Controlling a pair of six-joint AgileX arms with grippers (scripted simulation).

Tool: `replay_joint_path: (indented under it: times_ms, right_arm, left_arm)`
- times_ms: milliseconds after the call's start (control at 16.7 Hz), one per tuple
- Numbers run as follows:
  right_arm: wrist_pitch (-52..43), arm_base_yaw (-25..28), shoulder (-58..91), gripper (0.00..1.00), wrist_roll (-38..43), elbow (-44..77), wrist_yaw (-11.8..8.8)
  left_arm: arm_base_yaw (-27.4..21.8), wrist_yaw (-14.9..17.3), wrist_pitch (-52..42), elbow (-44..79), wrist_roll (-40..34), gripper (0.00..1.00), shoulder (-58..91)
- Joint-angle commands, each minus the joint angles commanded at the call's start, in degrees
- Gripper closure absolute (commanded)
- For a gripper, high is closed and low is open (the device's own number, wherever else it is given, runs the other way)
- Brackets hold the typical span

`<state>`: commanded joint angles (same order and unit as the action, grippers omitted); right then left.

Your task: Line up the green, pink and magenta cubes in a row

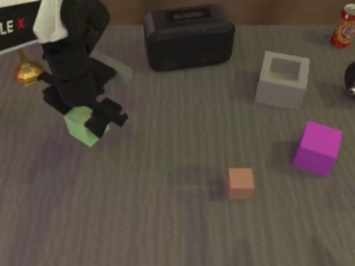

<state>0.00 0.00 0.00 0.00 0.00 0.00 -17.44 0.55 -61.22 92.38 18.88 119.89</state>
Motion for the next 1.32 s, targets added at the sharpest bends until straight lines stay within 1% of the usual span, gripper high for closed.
replay_joint_path:
  times_ms: [120,240,420,600,1020,1200,1320]
  right_arm:
    - [0.0,0.0,0.0,0.00,0.0,0.0,0.0]
    - [0.0,0.0,0.0,0.00,0.0,0.0,0.0]
    - [0.0,0.0,0.0,0.00,0.0,0.0,0.0]
    - [0.0,0.0,0.0,0.00,0.0,0.0,0.0]
    - [0.0,0.0,0.0,0.00,0.0,0.0,0.0]
    - [0.0,0.0,0.0,0.00,0.0,0.0,0.0]
    - [0.0,0.0,0.0,0.00,0.0,0.0,0.0]
  left_arm:
    - [-0.4,0.0,0.1,-0.1,0.0,1.00,0.2]
    - [-1.3,0.0,-0.2,0.7,-1.9,1.00,0.5]
    - [-4.8,-0.1,-1.4,3.0,-8.9,1.00,1.7]
    - [-9.9,-0.4,-3.2,5.8,-20.3,1.00,3.3]
    - [-23.0,-0.9,-7.4,12.2,-52.1,1.00,6.2]
    - [-27.2,-1.1,-8.4,14.0,-61.3,1.00,6.6]
    - [-28.8,-1.2,-8.7,14.7,-64.4,1.00,6.6]
